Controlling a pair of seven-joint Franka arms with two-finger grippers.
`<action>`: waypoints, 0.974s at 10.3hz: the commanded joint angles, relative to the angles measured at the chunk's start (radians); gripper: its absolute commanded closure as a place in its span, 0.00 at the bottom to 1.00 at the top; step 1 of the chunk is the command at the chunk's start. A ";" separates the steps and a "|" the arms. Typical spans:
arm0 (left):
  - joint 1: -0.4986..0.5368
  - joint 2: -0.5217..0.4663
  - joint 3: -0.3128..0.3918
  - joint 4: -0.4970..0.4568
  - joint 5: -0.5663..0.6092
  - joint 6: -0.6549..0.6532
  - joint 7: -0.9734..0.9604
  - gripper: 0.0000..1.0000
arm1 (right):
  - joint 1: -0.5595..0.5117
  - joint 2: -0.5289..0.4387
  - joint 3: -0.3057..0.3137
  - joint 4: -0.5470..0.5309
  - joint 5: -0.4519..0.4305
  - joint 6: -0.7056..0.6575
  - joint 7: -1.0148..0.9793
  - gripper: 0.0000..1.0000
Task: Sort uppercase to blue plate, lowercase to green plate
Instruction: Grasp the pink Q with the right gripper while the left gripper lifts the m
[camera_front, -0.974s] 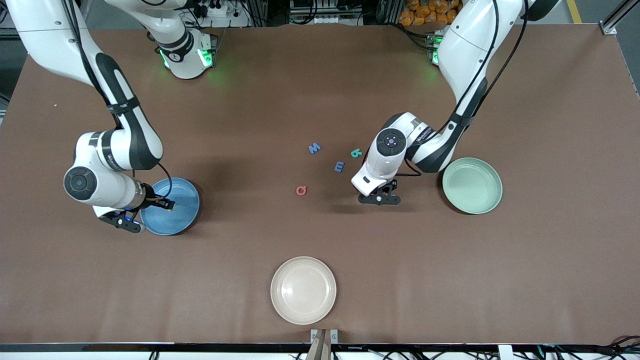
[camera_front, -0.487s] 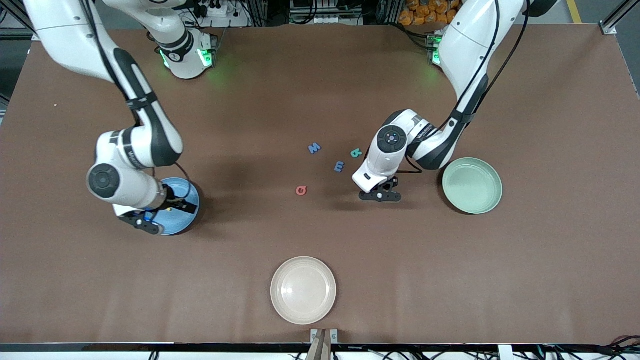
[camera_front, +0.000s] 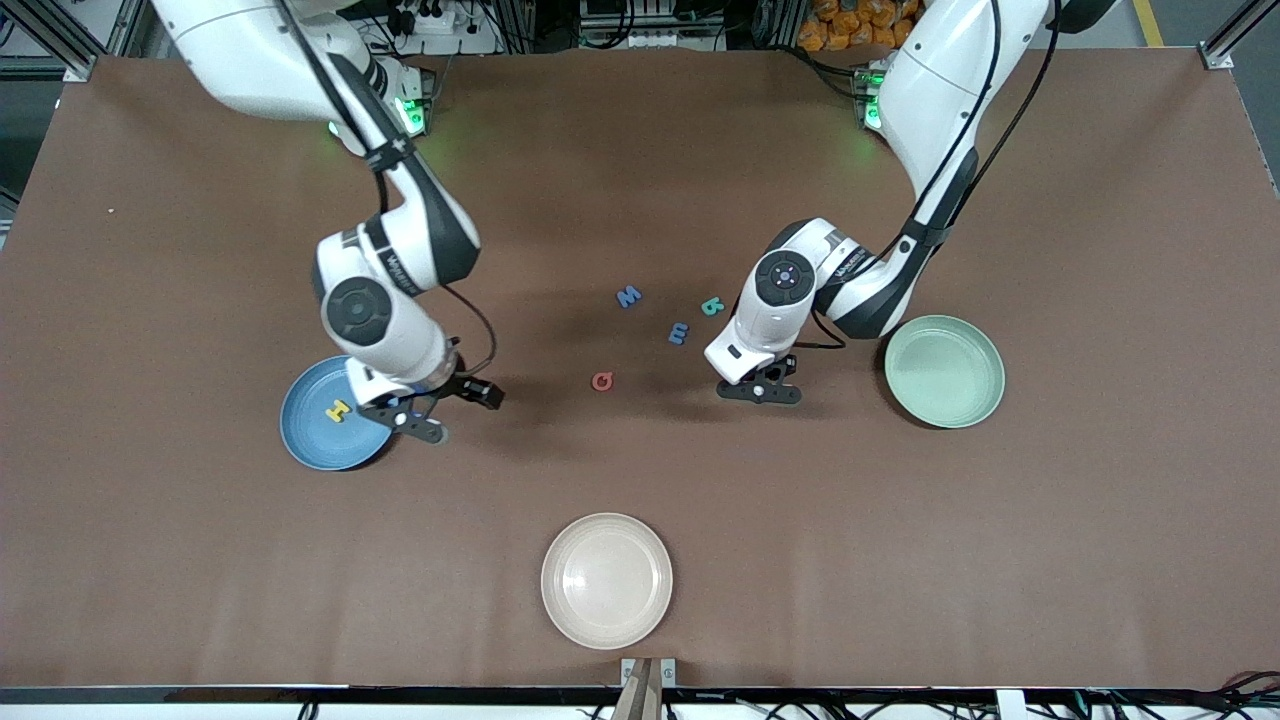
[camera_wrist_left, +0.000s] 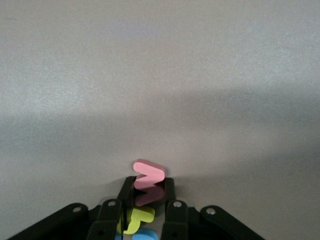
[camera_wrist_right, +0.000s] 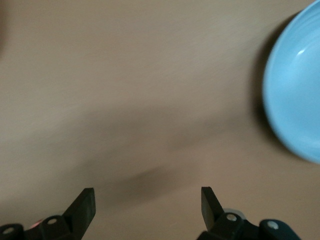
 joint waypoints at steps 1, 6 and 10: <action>0.003 -0.006 0.004 -0.006 -0.018 0.000 0.028 0.69 | 0.097 0.049 -0.007 0.071 0.013 0.003 0.107 0.06; 0.004 -0.012 0.009 -0.004 -0.018 0.000 0.054 1.00 | 0.240 0.215 -0.008 0.194 -0.042 0.109 0.299 0.12; 0.050 -0.068 0.010 0.020 -0.028 -0.124 0.054 1.00 | 0.282 0.290 -0.008 0.231 -0.135 0.120 0.382 0.16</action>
